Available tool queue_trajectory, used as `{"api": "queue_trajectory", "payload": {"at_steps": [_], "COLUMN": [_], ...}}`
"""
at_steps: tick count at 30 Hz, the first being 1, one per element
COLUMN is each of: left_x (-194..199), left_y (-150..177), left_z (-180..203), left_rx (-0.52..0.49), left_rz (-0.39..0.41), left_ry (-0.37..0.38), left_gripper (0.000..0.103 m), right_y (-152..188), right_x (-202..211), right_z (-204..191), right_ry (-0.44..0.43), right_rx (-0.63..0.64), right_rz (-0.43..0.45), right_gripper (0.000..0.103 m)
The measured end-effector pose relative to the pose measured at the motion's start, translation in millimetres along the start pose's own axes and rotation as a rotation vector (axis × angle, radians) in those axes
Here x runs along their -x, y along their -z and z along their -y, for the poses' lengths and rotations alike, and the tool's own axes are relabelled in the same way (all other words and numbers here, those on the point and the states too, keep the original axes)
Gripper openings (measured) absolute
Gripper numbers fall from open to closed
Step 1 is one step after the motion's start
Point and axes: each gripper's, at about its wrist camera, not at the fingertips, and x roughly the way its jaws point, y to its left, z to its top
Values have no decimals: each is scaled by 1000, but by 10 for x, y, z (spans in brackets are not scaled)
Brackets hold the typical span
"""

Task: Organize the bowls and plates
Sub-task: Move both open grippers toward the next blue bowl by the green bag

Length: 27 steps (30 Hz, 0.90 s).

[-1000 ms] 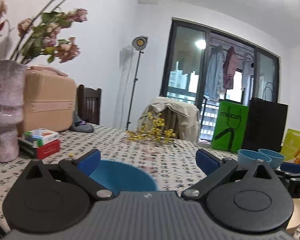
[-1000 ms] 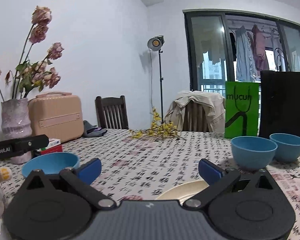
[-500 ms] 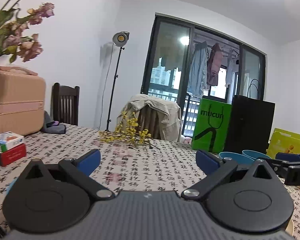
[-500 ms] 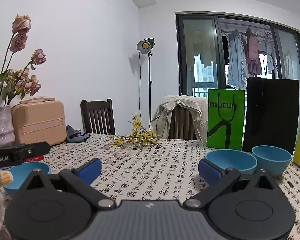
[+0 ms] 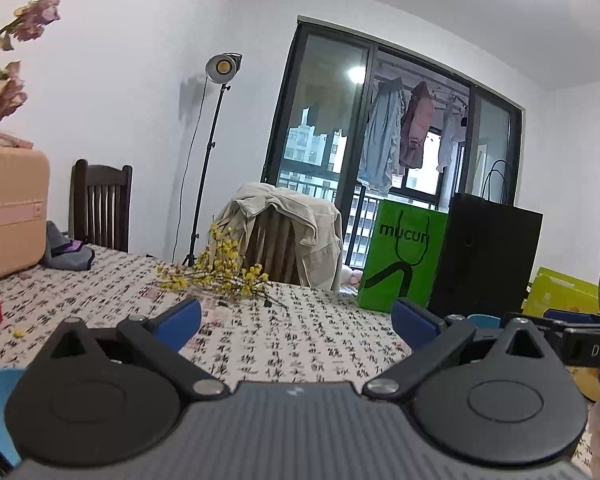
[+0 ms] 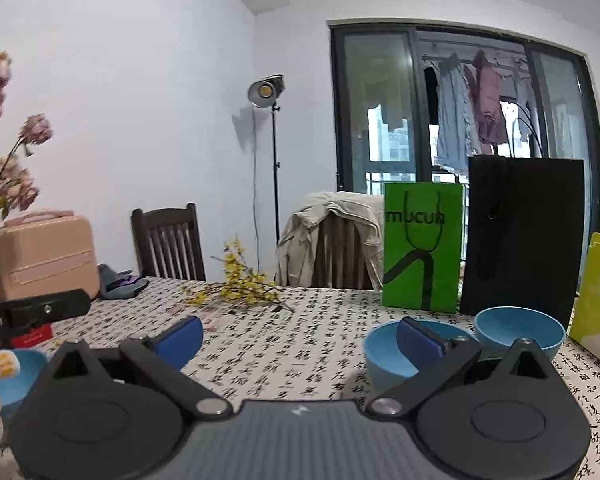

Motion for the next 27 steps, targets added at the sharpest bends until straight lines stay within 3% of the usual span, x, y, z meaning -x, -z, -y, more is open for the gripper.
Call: {"api": "queue_trajectory", "payload": {"at_steps": [15, 27], "left_x": [-663, -1267], "left_y": [-243, -286], "left_z": [381, 651], "left_rx": [33, 13], "left_rz": [-66, -139], "left_ry": [55, 56], "left_gripper": [103, 103], "right_y": [-384, -263], "right_x": [-497, -1015], "right_z": [830, 1258], "right_ry": [86, 103], "right_rx": [-153, -241], "right_rz": [-34, -122], "right_gripper": [103, 103]}}
